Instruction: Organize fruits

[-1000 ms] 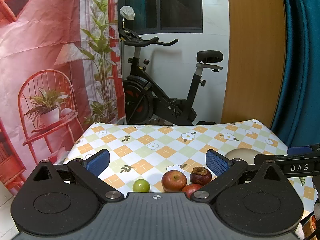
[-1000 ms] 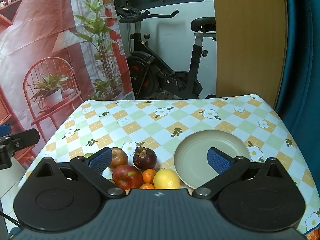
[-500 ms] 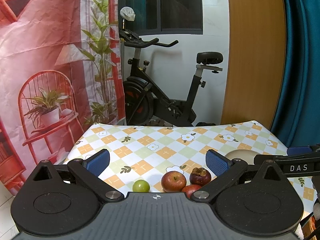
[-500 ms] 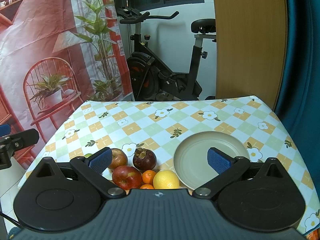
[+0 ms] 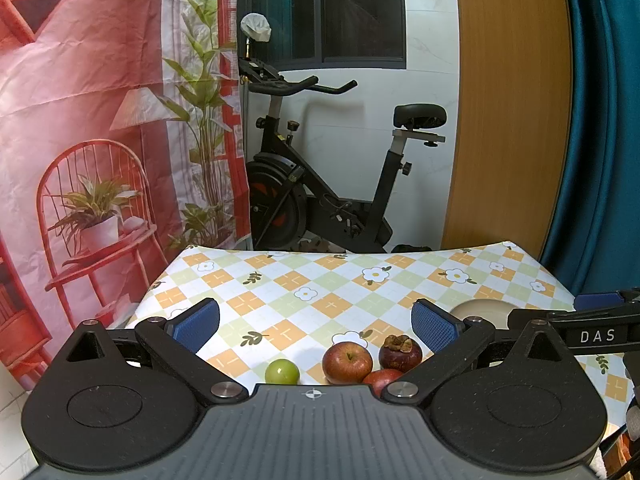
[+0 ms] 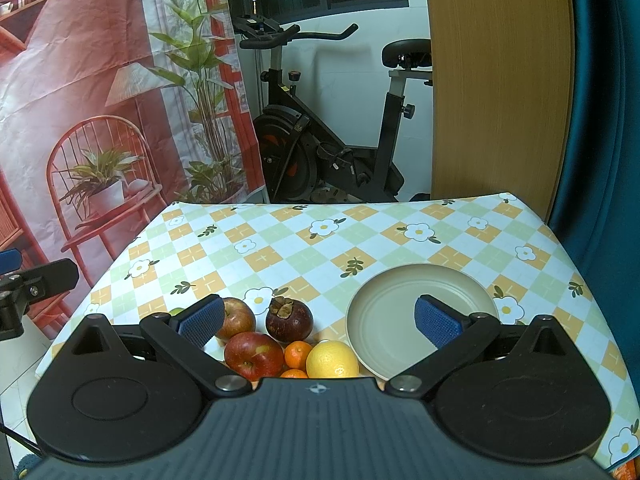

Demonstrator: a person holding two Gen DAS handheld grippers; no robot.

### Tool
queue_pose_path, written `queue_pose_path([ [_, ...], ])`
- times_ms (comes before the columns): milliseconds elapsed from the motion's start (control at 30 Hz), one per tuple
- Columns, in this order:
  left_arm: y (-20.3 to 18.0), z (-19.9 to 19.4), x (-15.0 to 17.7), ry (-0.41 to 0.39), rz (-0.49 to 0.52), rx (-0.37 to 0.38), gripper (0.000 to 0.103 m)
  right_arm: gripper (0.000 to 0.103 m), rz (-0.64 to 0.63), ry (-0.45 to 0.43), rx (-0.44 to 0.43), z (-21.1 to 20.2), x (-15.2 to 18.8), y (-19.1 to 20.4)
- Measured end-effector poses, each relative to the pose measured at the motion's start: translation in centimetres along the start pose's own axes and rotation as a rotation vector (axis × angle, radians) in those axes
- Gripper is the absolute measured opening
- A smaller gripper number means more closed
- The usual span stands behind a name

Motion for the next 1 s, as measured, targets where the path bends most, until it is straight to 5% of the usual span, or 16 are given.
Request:
queue_pose_path([
  [1000,0.2,-0.18,0.06,0.005,-0.009,-0.003,0.103,0.103,-0.007,-0.005,0.007,-0.31,-0.45,0.27],
])
Point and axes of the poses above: each gripper's, at about its wrist camera, not at the fingertips, and z roughly the way its jaws point, y to its left, x to its underside, the point moved 9 cm from there along z, roughly the way its jaws point, and after that the axes turned 2 degrees about -z, right-handed, at the moved point
